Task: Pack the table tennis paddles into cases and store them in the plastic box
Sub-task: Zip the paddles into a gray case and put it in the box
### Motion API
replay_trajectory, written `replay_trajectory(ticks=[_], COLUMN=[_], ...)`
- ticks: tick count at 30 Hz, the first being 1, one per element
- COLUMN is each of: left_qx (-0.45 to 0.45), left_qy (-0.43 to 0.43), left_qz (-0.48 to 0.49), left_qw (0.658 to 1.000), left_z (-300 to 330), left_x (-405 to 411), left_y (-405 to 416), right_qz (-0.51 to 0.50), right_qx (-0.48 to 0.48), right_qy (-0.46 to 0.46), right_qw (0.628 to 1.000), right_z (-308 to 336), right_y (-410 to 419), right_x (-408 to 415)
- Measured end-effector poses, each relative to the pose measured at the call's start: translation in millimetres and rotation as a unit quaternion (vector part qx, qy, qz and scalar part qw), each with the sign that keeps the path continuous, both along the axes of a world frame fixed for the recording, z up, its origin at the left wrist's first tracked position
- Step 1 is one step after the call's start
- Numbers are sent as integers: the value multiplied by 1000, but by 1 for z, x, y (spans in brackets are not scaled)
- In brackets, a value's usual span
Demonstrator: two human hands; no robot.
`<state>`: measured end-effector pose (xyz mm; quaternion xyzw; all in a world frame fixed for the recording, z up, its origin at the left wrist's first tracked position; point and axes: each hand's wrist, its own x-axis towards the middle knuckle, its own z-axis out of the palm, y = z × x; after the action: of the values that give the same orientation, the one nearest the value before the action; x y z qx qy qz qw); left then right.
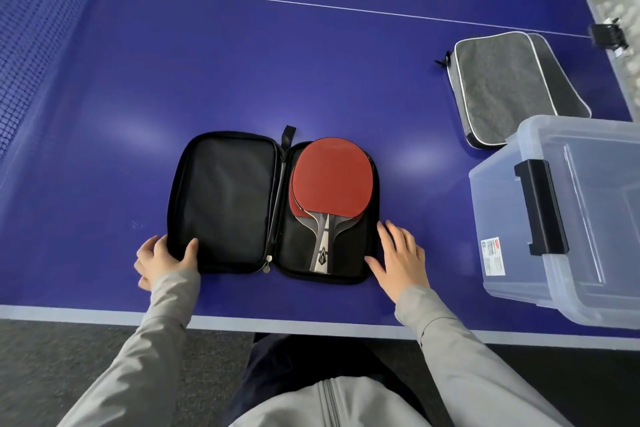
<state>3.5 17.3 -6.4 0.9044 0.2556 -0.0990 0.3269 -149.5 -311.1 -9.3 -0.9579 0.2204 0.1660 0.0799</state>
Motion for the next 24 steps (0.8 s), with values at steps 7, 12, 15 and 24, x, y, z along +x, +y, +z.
replay_trajectory(ticks=[7, 12, 15, 24], left_qx=[-301, -320, -270, -64], left_qy=[-119, -185, -225, -324], left_qz=[0, -116, -229, -480], left_qw=[946, 922, 908, 813], left_z=[59, 110, 117, 71], left_x=[-23, -53, -71, -100], left_y=[0, -45, -85, -174], right_qz=[-9, -18, -33, -390], right_qx=[-1, 12, 51, 411], right_qy=[8, 19, 0, -264], right_qw=[1000, 1000, 998, 781], right_z=[1, 2, 6, 68], right_y=[2, 1, 1, 5], right_x=[1, 2, 3, 43])
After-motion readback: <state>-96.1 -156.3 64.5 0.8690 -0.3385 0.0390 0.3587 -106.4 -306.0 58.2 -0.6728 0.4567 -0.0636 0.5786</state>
